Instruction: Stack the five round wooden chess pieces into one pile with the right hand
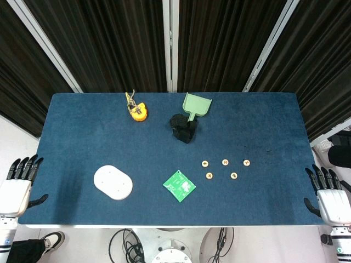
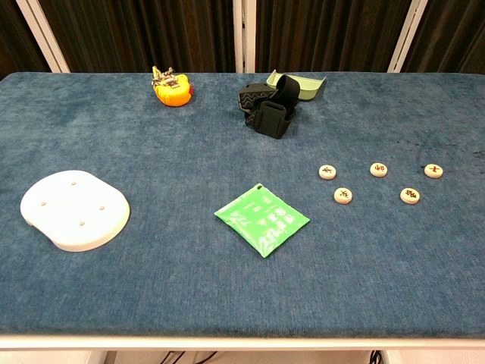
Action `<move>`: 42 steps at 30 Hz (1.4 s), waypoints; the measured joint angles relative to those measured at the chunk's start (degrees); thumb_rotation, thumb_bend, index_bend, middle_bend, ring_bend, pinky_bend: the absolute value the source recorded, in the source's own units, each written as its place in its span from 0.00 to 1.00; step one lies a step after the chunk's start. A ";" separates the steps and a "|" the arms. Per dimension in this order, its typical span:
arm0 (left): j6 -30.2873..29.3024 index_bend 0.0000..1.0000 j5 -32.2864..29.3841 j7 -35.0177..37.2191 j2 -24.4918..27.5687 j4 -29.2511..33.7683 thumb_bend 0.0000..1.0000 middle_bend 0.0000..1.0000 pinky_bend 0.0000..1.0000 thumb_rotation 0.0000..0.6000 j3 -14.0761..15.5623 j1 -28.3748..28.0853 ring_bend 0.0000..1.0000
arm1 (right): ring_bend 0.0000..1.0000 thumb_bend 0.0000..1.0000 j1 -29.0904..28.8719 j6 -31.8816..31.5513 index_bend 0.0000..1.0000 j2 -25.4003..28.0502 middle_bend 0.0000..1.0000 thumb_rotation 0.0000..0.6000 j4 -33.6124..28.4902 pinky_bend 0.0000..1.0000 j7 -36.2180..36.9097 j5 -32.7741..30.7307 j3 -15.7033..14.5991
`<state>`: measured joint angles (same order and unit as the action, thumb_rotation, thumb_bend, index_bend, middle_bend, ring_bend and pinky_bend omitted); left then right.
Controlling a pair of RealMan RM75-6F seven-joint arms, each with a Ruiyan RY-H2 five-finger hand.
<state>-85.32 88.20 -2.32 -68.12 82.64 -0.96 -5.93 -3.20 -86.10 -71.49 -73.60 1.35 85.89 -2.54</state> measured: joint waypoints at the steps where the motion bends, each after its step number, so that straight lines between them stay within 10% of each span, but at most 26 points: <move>1: 0.14 0.00 -0.04 0.00 0.10 0.12 0.00 0.00 0.00 1.00 0.04 -0.02 0.00 | 0.00 0.24 0.03 0.08 0.00 0.06 0.00 1.00 -0.10 0.00 -0.01 0.08 0.09; 23: 0.28 0.00 0.01 1.41 1.49 1.75 0.00 0.00 0.00 1.00 0.40 0.26 0.00 | 0.00 0.25 -6.03 5.45 0.00 2.27 0.00 1.00 -8.64 0.00 -3.55 4.05 2.93; 42: 0.71 0.00 -0.93 1.91 1.71 1.49 0.00 0.00 0.00 1.00 -0.14 0.15 0.00 | 0.00 0.29 -29.66 35.59 0.00 -6.67 0.00 1.00 -8.74 0.00 -15.14 -11.94 13.21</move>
<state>-84.61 87.27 -0.41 -66.41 84.13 -1.10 -5.77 -32.86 -50.51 -78.16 -82.34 -13.79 73.95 10.67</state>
